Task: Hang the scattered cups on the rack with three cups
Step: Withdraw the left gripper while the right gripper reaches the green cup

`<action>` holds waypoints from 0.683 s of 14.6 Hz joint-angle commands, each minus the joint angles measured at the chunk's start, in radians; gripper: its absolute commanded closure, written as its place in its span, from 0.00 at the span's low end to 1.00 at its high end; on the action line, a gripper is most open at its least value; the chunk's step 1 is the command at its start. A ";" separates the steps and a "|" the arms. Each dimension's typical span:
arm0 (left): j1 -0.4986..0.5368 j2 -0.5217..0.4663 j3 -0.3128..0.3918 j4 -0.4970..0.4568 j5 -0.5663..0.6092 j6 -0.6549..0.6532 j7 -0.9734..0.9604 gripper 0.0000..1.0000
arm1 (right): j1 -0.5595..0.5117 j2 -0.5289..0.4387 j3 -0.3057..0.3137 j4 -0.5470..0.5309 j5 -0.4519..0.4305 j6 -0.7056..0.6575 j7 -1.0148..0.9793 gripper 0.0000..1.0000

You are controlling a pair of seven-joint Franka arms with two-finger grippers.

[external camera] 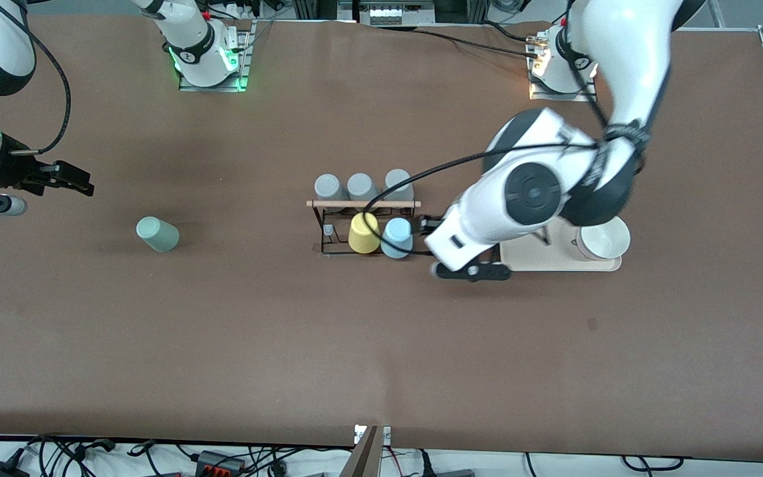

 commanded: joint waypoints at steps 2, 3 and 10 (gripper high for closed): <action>0.125 -0.081 -0.005 -0.029 0.008 -0.116 0.016 0.00 | -0.009 0.096 0.000 0.023 -0.011 -0.022 0.017 0.00; 0.159 -0.085 -0.008 -0.031 0.005 -0.119 0.021 0.00 | -0.007 0.117 -0.001 0.023 -0.011 -0.009 0.023 0.00; 0.225 -0.153 -0.008 -0.034 0.013 -0.321 0.022 0.00 | -0.007 0.222 -0.004 -0.064 -0.020 0.227 0.028 0.00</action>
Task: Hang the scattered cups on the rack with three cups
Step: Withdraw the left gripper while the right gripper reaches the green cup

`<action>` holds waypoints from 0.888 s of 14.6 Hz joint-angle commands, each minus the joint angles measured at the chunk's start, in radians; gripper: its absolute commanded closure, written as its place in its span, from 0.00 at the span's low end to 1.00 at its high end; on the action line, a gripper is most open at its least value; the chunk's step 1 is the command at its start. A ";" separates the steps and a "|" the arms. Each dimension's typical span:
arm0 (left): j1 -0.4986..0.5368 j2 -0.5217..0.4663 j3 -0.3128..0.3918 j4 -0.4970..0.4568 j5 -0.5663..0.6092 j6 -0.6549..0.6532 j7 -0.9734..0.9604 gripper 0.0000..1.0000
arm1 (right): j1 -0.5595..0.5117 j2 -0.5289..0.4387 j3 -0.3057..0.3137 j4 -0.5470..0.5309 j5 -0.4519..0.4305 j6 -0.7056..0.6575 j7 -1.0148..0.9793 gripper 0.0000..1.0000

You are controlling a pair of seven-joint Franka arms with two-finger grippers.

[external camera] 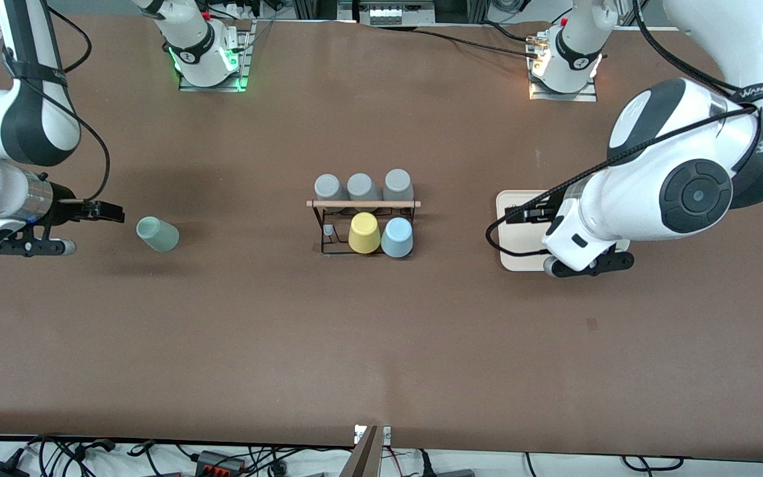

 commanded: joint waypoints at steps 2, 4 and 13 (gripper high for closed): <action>0.044 -0.057 -0.005 -0.035 0.016 -0.042 0.010 0.00 | 0.001 0.013 -0.001 -0.090 -0.016 0.135 0.024 0.00; 0.050 -0.084 0.007 -0.056 0.011 -0.031 0.020 0.00 | 0.008 0.025 -0.001 -0.133 -0.016 0.206 0.024 0.00; 0.045 -0.419 0.219 -0.516 0.002 0.333 0.263 0.00 | 0.022 0.116 -0.001 -0.162 -0.016 0.302 0.046 0.00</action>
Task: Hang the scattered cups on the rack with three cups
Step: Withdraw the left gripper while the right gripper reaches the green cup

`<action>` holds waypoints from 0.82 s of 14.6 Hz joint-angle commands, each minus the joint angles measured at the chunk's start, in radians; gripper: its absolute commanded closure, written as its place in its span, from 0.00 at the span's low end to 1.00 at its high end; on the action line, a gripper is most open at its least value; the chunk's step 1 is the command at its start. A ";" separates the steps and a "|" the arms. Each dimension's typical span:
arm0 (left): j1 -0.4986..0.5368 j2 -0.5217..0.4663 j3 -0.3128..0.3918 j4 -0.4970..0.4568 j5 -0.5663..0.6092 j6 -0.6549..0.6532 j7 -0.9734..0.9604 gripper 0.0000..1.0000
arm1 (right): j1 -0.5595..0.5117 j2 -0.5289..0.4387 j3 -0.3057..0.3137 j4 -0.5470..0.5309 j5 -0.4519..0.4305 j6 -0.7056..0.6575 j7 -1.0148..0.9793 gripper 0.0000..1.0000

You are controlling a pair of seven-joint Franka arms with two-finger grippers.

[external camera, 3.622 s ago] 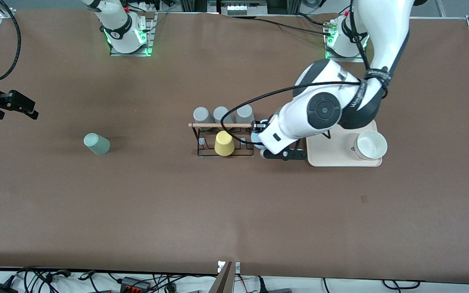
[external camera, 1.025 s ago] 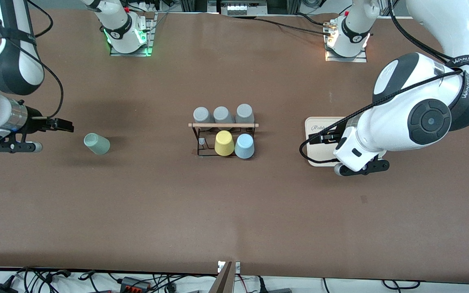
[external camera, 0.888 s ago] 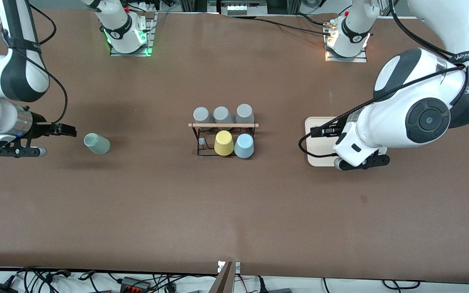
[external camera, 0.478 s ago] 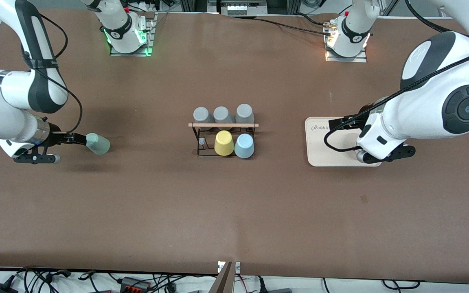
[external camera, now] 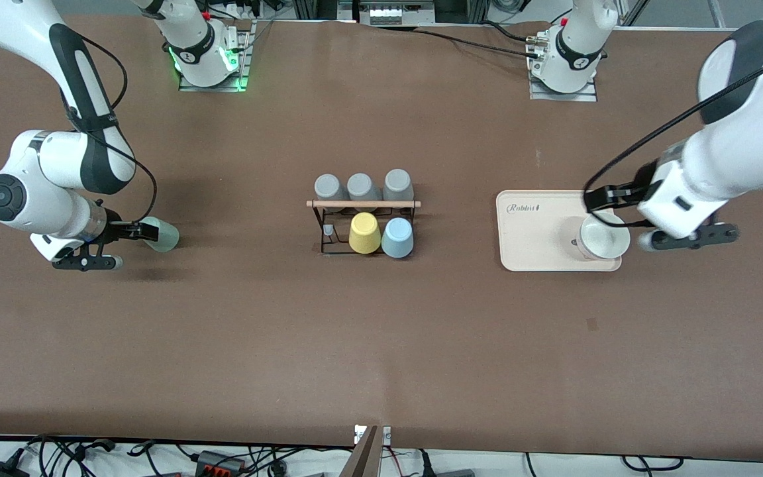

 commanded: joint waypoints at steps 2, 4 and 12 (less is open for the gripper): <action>-0.010 -0.066 -0.003 -0.054 0.010 -0.016 0.021 0.00 | 0.009 -0.002 -0.001 -0.055 -0.015 0.042 0.032 0.00; -0.004 -0.073 -0.003 -0.040 -0.001 -0.034 0.019 0.00 | 0.007 0.000 -0.001 -0.087 -0.015 0.095 0.032 0.00; 0.001 -0.075 -0.003 0.012 -0.035 -0.037 0.025 0.00 | 0.009 0.004 0.004 -0.136 -0.014 0.152 0.032 0.00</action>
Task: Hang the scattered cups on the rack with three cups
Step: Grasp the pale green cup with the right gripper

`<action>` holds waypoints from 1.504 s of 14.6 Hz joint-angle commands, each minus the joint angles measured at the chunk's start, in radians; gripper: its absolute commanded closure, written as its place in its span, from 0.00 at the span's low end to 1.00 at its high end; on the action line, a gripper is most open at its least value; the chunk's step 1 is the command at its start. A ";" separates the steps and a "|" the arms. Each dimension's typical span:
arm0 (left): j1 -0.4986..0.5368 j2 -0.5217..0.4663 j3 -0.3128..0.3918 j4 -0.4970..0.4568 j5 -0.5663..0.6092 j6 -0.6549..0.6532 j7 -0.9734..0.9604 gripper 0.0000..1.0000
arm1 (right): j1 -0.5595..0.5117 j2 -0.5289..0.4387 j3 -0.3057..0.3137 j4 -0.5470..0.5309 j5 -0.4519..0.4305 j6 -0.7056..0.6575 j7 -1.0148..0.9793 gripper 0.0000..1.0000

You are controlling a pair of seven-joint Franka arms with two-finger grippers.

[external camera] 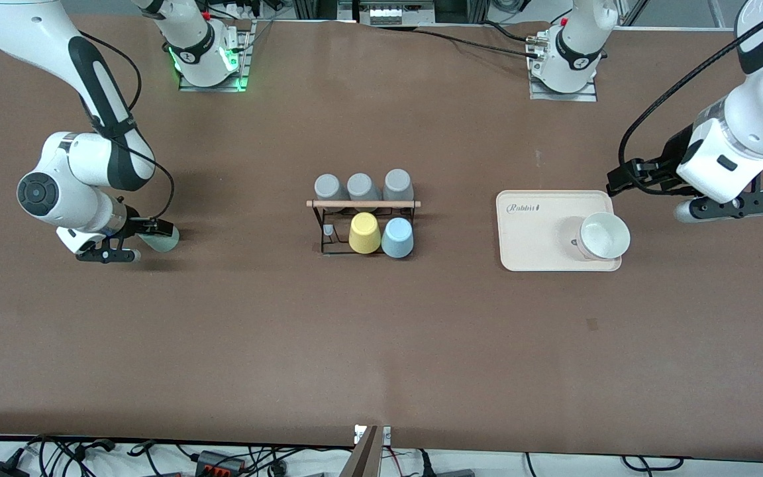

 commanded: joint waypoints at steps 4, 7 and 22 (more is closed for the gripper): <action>0.000 -0.008 -0.005 -0.006 -0.004 -0.015 0.023 0.00 | 0.003 -0.009 0.005 -0.012 -0.012 -0.015 0.024 0.41; 0.008 -0.008 0.000 -0.004 0.000 -0.015 0.025 0.00 | 0.001 -0.014 0.005 0.005 -0.009 -0.038 0.012 0.66; 0.017 -0.011 0.000 -0.004 -0.001 -0.032 0.027 0.00 | 0.253 0.097 0.118 0.663 -0.006 -0.486 0.014 0.79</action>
